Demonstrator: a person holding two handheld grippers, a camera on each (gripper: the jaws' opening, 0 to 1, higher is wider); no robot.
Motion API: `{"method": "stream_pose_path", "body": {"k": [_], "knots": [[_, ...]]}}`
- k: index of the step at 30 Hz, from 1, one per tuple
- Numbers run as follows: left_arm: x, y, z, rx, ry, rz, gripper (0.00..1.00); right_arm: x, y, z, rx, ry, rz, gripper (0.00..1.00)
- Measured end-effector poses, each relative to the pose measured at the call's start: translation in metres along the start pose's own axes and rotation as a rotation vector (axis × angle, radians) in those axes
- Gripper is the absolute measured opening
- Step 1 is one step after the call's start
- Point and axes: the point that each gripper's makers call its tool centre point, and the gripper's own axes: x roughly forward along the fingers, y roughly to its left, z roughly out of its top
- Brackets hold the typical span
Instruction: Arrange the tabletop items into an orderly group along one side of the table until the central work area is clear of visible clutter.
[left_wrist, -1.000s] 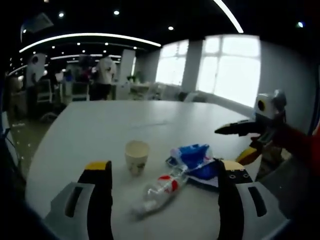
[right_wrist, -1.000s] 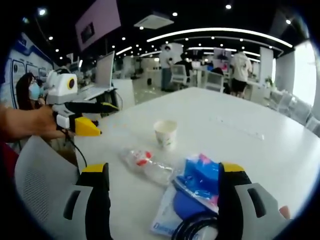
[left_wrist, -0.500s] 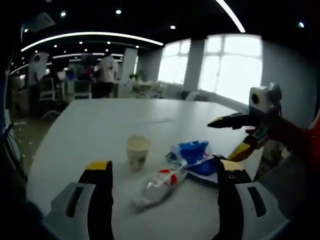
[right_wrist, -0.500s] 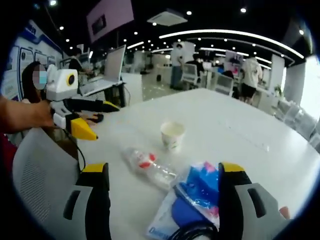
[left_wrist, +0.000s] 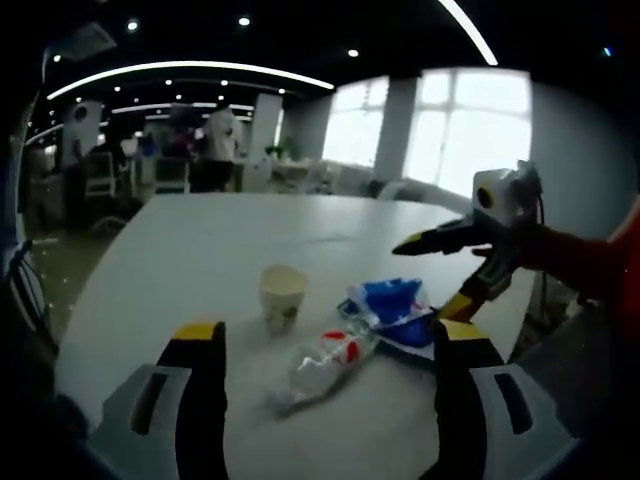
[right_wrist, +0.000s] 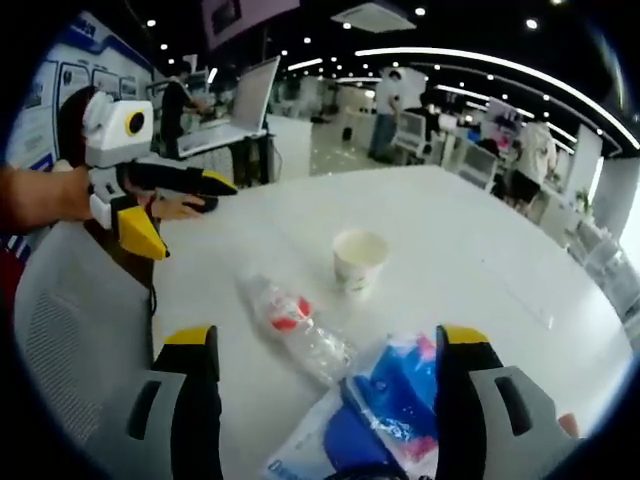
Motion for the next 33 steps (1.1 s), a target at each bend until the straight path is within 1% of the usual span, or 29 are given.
{"method": "stream_pose_path", "body": {"k": [3,8,11,15,16,19,22,23,25,28,33], "knots": [[0.0,-0.001,0.0,0.004,0.002,0.001,0.82,0.007,-0.002,-0.004,-0.031,0.031,0.027,0.88],[0.0,-0.001,-0.002,0.003,0.009,0.005,0.82,0.016,-0.006,-0.007,-0.057,0.065,0.062,0.88],[0.001,0.001,-0.003,-0.002,0.012,0.009,0.82,0.022,-0.006,-0.01,-0.094,0.089,0.086,0.87],[0.001,0.002,-0.004,-0.003,0.016,0.013,0.81,0.033,-0.005,-0.018,-0.145,0.138,0.119,0.87],[0.001,0.002,-0.004,-0.004,0.017,0.014,0.81,0.034,-0.005,-0.018,-0.149,0.14,0.123,0.87],[0.001,0.003,-0.005,-0.004,0.022,0.018,0.81,0.042,0.0,-0.02,-0.184,0.165,0.163,0.86],[0.001,0.003,-0.005,-0.005,0.023,0.021,0.81,0.049,0.005,-0.023,-0.201,0.179,0.204,0.84],[0.001,0.004,-0.006,-0.005,0.025,0.022,0.81,0.052,0.008,-0.025,-0.207,0.19,0.225,0.83],[0.001,0.004,-0.006,-0.004,0.027,0.023,0.81,0.057,0.01,-0.028,-0.218,0.201,0.242,0.82],[0.002,0.005,-0.007,-0.004,0.032,0.024,0.81,0.066,0.012,-0.039,-0.237,0.236,0.282,0.82],[0.002,0.005,-0.008,-0.003,0.033,0.025,0.81,0.073,0.019,-0.047,-0.258,0.253,0.362,0.82]]}}
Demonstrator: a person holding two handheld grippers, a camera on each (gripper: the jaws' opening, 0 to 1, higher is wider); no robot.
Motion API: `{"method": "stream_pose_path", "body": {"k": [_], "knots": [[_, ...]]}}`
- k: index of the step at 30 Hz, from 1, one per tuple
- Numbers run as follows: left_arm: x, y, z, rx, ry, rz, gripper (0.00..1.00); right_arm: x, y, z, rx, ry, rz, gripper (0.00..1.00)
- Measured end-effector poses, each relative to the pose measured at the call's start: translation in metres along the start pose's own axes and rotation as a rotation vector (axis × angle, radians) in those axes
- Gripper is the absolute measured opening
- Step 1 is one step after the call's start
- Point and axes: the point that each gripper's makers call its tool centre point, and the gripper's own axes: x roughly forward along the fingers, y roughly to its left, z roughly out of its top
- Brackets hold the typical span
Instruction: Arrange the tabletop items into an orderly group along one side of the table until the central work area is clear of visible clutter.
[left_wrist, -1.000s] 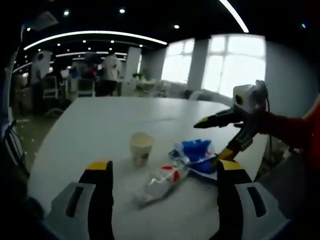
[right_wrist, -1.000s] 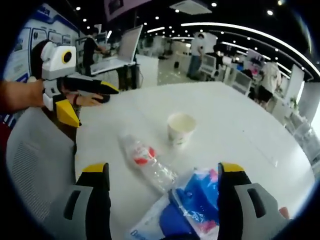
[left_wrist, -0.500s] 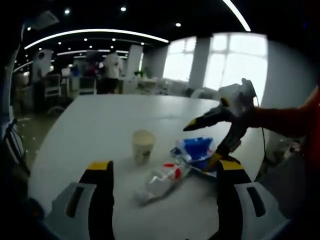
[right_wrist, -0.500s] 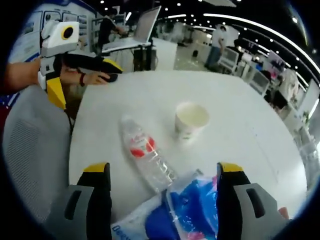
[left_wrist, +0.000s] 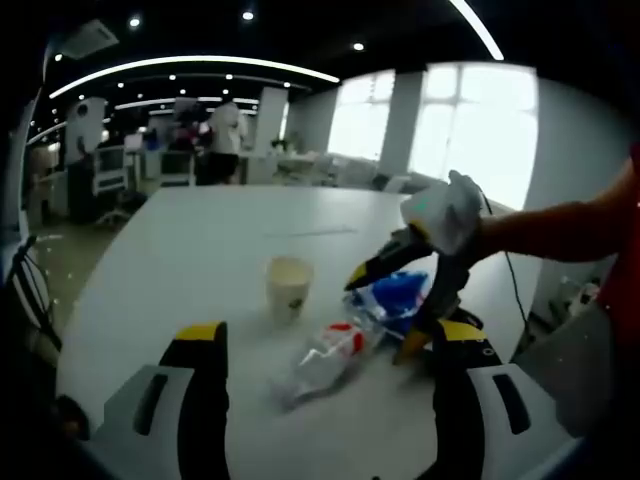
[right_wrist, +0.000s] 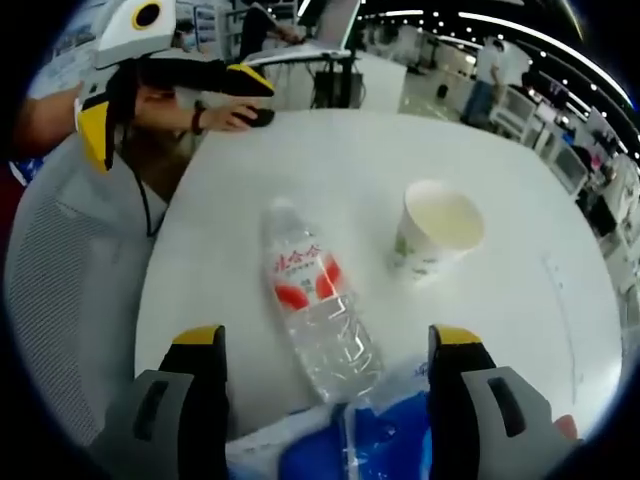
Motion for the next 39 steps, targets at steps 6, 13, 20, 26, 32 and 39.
{"method": "stream_pose_path", "body": {"k": [6,13,20,26,32,39], "knots": [[0.001,0.0,-0.001,0.001,0.004,-0.003,0.8,0.009,0.005,-0.004,-0.045,0.02,0.063,0.79],[0.001,0.0,-0.001,-0.001,0.007,-0.006,0.8,0.017,0.008,-0.003,-0.077,0.036,0.131,0.7],[0.002,0.0,-0.002,0.0,0.008,-0.008,0.8,0.023,0.006,-0.008,-0.126,0.078,0.155,0.65],[0.003,0.0,-0.003,-0.002,0.013,-0.01,0.79,0.028,0.008,-0.005,-0.151,0.091,0.168,0.62],[0.003,0.001,-0.003,-0.003,0.015,-0.008,0.79,0.035,0.011,0.002,-0.161,0.08,0.184,0.61],[0.003,0.002,-0.004,-0.004,0.016,-0.007,0.79,0.043,0.017,0.013,-0.173,0.068,0.199,0.61]]}}
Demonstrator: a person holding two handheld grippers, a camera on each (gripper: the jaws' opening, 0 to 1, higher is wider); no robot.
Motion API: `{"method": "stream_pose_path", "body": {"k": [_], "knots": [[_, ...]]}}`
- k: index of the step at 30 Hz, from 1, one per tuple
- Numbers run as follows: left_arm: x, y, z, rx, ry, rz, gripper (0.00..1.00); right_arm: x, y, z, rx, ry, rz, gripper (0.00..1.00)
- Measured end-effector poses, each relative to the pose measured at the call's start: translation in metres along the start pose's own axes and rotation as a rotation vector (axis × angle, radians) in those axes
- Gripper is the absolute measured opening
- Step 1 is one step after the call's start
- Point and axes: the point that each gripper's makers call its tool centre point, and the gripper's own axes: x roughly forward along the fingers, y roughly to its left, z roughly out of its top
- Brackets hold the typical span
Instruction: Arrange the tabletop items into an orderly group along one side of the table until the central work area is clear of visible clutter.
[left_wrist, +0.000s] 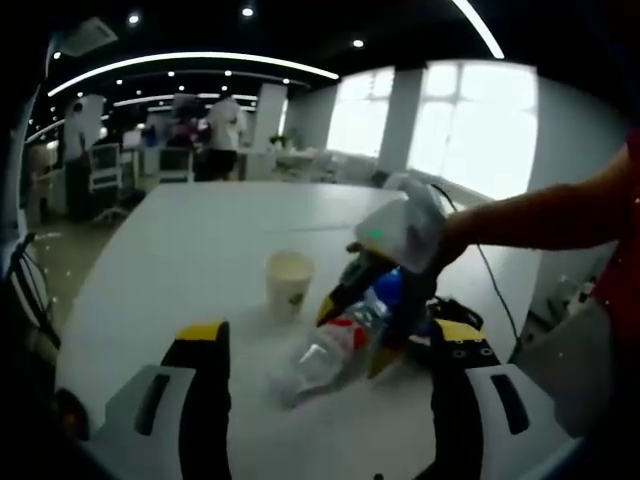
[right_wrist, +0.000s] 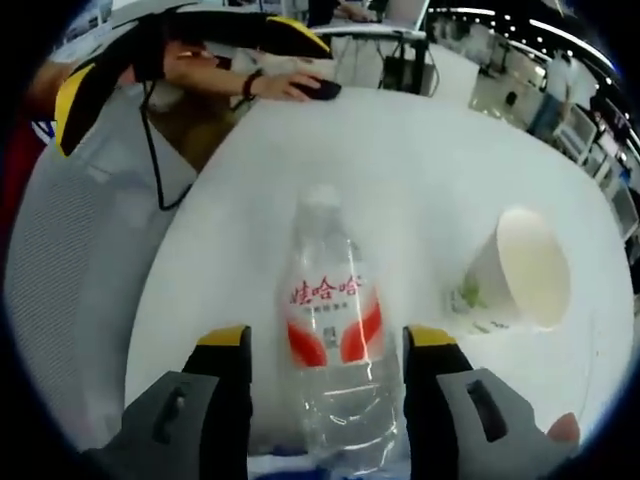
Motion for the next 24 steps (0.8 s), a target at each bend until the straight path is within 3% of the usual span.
{"method": "stream_pose_path", "body": {"k": [15,24], "knots": [[-0.001,0.002,-0.001,-0.002,0.0,-0.001,0.79,0.011,-0.004,0.006,-0.042,0.032,0.002,0.58],[-0.001,0.001,-0.002,-0.004,0.004,-0.002,0.78,0.013,-0.005,0.007,-0.063,0.058,-0.004,0.52]]}}
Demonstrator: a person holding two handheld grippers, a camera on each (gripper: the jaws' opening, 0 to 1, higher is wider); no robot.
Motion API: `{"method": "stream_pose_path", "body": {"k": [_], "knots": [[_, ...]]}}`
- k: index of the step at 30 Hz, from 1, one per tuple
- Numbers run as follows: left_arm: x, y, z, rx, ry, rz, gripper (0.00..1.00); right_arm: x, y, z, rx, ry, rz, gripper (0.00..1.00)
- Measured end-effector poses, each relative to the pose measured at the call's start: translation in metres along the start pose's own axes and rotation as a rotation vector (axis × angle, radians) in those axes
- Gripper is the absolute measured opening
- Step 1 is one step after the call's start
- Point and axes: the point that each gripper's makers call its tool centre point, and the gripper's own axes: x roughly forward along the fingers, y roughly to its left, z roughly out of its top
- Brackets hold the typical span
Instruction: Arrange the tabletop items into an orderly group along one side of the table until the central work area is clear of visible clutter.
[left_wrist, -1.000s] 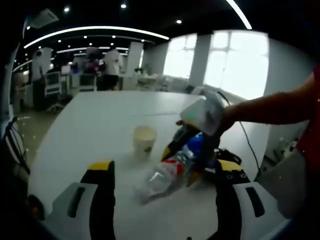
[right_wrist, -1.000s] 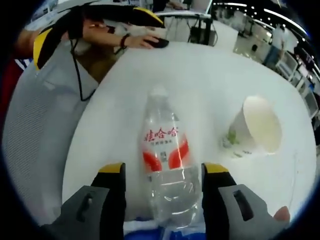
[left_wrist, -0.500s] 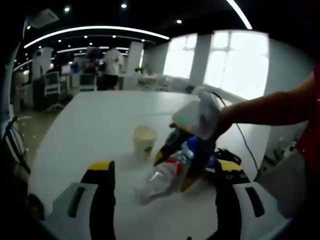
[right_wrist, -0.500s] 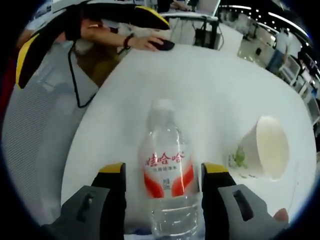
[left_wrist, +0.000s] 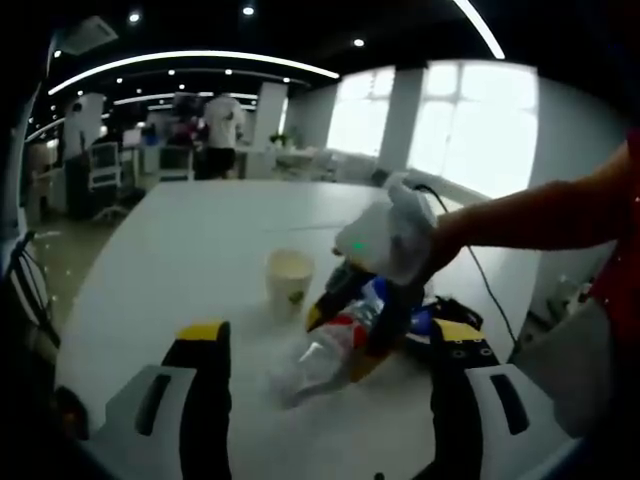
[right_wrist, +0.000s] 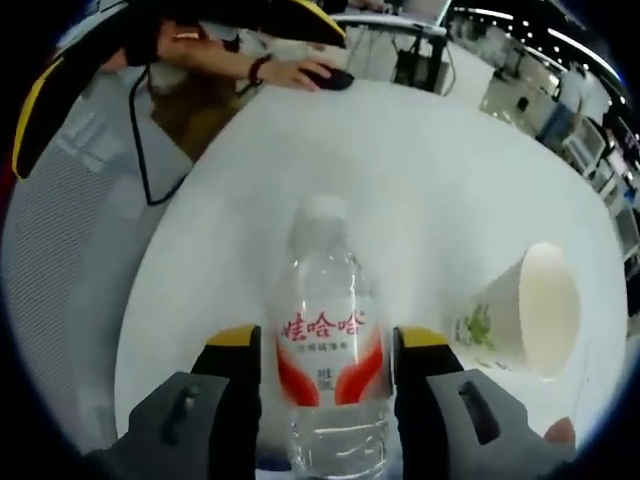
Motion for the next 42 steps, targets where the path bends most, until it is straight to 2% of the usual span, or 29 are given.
{"method": "stream_pose_path", "body": {"k": [9,14,33,42], "knots": [[-0.001,-0.001,0.001,-0.002,-0.001,-0.001,0.78,0.0,-0.002,-0.001,-0.016,0.012,-0.016,0.44],[-0.001,-0.001,0.001,0.0,-0.002,-0.003,0.78,-0.001,-0.001,0.0,-0.023,0.005,-0.024,0.43],[0.0,0.0,-0.002,-0.004,0.008,-0.002,0.77,0.001,0.003,0.012,-0.053,-0.057,-0.058,0.39],[0.0,0.002,-0.003,-0.002,0.018,0.002,0.76,-0.001,0.002,0.019,-0.023,-0.11,-0.085,0.38]]}}
